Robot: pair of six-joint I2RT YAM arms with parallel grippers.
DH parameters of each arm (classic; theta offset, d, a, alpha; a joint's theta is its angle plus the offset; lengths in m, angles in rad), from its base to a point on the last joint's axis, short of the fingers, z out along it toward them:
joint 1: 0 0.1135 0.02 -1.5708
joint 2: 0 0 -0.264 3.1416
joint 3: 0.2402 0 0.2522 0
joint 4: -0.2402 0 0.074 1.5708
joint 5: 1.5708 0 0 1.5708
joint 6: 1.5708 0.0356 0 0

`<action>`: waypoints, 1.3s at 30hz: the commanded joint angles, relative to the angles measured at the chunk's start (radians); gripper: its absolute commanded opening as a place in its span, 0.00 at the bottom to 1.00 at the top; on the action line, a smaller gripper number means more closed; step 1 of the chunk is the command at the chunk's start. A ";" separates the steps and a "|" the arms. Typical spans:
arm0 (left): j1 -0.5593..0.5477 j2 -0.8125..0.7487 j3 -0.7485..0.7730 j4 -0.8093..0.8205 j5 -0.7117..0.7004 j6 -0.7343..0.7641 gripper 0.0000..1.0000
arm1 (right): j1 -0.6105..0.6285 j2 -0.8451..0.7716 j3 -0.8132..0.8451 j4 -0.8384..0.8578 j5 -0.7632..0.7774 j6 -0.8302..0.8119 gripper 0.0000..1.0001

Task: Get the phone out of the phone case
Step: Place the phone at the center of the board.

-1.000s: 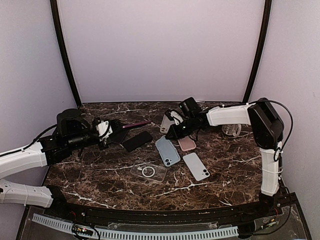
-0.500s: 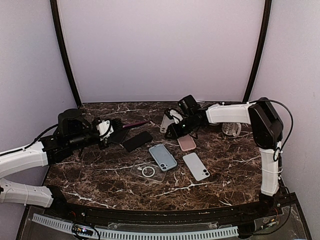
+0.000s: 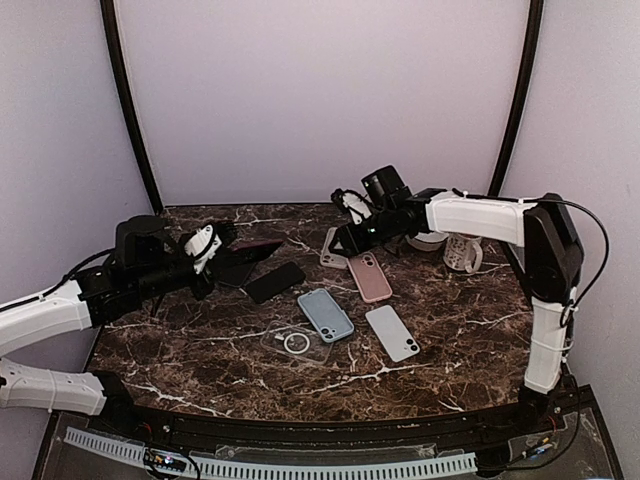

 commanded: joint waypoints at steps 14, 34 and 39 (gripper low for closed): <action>0.156 -0.199 0.020 -0.406 -0.161 -0.929 0.00 | 0.002 -0.194 -0.205 0.148 0.007 0.009 0.56; 0.301 -0.167 -0.057 -0.517 0.289 -1.268 0.00 | 0.000 -0.210 -0.223 0.219 -0.029 0.011 0.70; 0.301 -0.161 0.021 -0.667 0.232 -1.282 0.00 | -0.009 -0.167 -0.168 0.225 -0.034 0.031 0.74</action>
